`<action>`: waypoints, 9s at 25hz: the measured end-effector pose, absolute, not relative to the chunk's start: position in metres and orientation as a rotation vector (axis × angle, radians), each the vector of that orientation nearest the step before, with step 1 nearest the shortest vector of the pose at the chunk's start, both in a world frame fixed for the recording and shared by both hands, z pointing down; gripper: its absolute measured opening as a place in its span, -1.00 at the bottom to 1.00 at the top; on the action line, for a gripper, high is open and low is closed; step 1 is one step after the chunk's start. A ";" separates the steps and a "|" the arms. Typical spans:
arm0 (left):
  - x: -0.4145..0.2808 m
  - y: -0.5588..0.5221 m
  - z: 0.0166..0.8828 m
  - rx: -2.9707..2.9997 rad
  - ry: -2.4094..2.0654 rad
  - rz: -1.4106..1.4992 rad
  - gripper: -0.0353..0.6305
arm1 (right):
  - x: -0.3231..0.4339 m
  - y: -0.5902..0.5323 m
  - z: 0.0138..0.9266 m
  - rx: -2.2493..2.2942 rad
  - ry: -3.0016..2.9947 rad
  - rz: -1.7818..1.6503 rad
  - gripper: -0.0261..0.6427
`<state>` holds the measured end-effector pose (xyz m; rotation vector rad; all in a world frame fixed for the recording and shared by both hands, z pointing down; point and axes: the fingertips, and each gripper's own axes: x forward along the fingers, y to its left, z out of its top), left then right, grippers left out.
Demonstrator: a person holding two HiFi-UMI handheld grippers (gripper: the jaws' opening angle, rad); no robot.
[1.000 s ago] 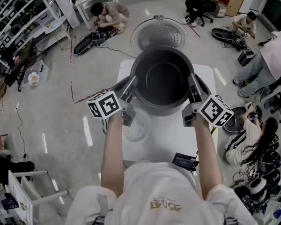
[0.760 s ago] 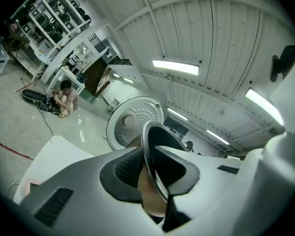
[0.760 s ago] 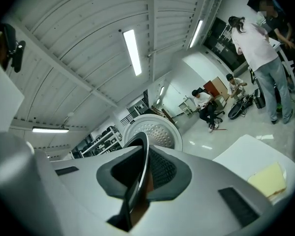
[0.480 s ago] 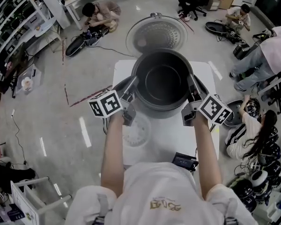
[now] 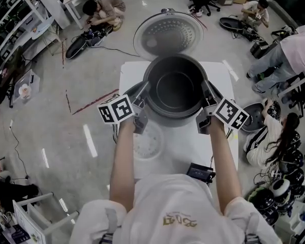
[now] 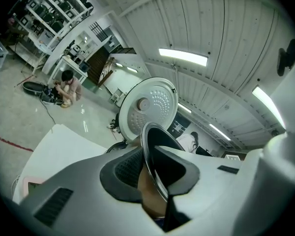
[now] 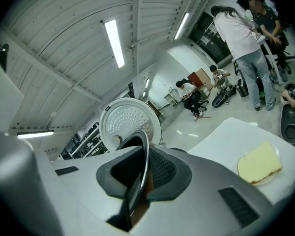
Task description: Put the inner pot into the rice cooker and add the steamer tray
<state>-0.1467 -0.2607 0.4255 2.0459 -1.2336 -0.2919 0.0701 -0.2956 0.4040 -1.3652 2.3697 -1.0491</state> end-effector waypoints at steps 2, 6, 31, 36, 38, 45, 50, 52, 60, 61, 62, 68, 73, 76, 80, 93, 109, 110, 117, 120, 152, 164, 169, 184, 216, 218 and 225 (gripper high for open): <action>-0.146 -0.262 0.433 2.039 -1.233 -0.271 -0.64 | 0.070 -0.297 0.413 -1.391 2.374 -1.066 -0.78; -0.146 -0.266 0.446 2.033 -1.227 -0.234 -0.64 | 0.071 -0.301 0.427 -1.434 2.389 -1.095 -0.77; -0.138 -0.285 0.494 2.079 -1.322 0.166 -0.53 | 0.064 -0.315 0.494 -1.813 2.924 -0.866 -0.60; -0.136 -0.286 0.495 2.099 -1.333 0.207 -0.52 | 0.064 -0.316 0.502 -1.871 2.965 -0.812 -0.56; -0.135 -0.286 0.495 2.113 -1.348 0.249 -0.50 | 0.064 -0.317 0.503 -1.881 2.973 -0.787 -0.56; -0.131 -0.285 0.496 2.166 -1.405 0.377 -0.42 | 0.067 -0.321 0.502 -1.981 3.031 -0.595 -0.57; -0.135 -0.286 0.500 2.200 -1.516 0.566 -0.20 | 0.065 -0.317 0.499 -1.946 3.026 -0.598 -0.54; -0.136 -0.287 0.501 2.212 -1.534 0.614 -0.16 | 0.063 -0.315 0.491 -1.922 2.999 -0.595 -0.54; -0.136 -0.275 0.489 2.192 -1.567 0.483 -0.05 | 0.072 -0.295 0.466 -1.824 2.943 -0.595 -0.50; -0.136 -0.272 0.485 2.184 -1.580 0.459 -0.05 | 0.073 -0.291 0.463 -1.804 2.936 -0.602 -0.50; -0.137 -0.269 0.482 2.175 -1.594 0.438 -0.05 | 0.075 -0.287 0.460 -1.783 2.932 -0.608 -0.50; -0.136 -0.243 0.466 2.126 -1.664 0.372 -0.05 | 0.088 -0.260 0.445 -1.659 2.932 -0.609 -0.50; -0.144 -0.211 0.462 2.069 -1.708 0.334 -0.06 | 0.088 -0.225 0.445 -1.569 2.971 -0.626 -0.50; -0.148 -0.188 0.464 2.036 -1.724 0.329 -0.06 | 0.086 -0.203 0.451 -1.517 2.993 -0.669 -0.50; -0.154 -0.155 0.472 1.984 -1.742 0.317 -0.08 | 0.080 -0.171 0.463 -1.445 3.032 -0.716 -0.50; -0.178 -0.064 0.520 1.829 -1.757 0.379 -0.06 | 0.055 -0.090 0.543 -1.248 3.121 -1.060 -0.48; -0.241 -0.062 0.627 1.843 -1.510 0.463 -0.06 | -0.030 -0.059 0.625 -1.353 3.040 -1.363 -0.48; -0.243 -0.065 0.633 1.847 -1.492 0.472 -0.06 | -0.032 -0.059 0.631 -1.374 3.015 -1.391 -0.48; -0.248 -0.079 0.669 1.848 -1.376 0.481 -0.06 | -0.037 -0.056 0.664 -1.481 2.890 -1.551 -0.49; -0.250 -0.083 0.676 1.846 -1.345 0.463 -0.08 | -0.042 -0.055 0.671 -1.496 2.831 -1.607 -0.49; -0.247 -0.076 0.681 1.838 -1.258 0.460 -0.67 | -0.053 -0.048 0.667 -1.484 2.754 -1.725 -0.68; -0.263 -0.070 0.632 1.851 -1.326 0.359 -0.67 | -0.069 -0.052 0.616 -1.349 2.798 -1.612 -0.71; -0.279 -0.068 0.610 1.873 -1.366 0.319 -0.68 | -0.082 -0.054 0.594 -1.311 2.809 -1.541 -0.72; -0.311 -0.079 0.526 1.963 -1.421 0.127 -0.68 | -0.114 -0.073 0.506 -1.189 2.803 -1.316 -0.75; -0.196 -0.219 0.434 2.199 -1.283 0.103 -0.67 | 0.001 -0.195 0.420 -1.363 2.599 -1.118 -0.79; -0.191 -0.226 0.432 2.205 -1.277 0.100 -0.67 | 0.006 -0.201 0.416 -1.370 2.597 -1.101 -0.79; -0.166 -0.244 0.437 2.192 -1.261 0.092 -0.67 | 0.032 -0.220 0.424 -1.394 2.578 -1.123 -0.79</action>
